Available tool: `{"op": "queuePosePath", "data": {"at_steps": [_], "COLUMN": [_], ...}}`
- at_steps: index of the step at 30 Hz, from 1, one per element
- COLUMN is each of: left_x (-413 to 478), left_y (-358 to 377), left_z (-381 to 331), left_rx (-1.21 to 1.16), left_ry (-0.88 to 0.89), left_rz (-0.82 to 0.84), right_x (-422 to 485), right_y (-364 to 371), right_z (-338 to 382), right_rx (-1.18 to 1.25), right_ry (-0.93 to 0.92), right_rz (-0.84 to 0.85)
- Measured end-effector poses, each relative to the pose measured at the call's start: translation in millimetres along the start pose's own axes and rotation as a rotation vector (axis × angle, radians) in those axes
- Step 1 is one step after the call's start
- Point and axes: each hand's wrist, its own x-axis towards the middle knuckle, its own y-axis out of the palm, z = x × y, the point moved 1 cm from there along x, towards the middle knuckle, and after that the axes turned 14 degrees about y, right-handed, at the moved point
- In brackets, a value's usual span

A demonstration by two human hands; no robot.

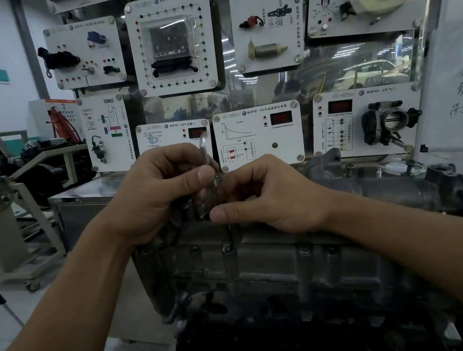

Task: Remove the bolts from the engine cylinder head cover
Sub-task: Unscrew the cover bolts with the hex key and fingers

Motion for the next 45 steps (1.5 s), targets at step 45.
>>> {"op": "queuePosePath", "data": {"at_steps": [45], "left_x": [-2.5], "left_y": [3.4], "left_z": [-0.1], "left_rx": [0.047], "left_ry": [0.012], "left_rz": [0.01], "right_x": [-0.5], "right_y": [-1.8], "right_z": [1.6], "right_rx": [-0.066], "right_ry": [-0.018], "right_rz": [0.058]}}
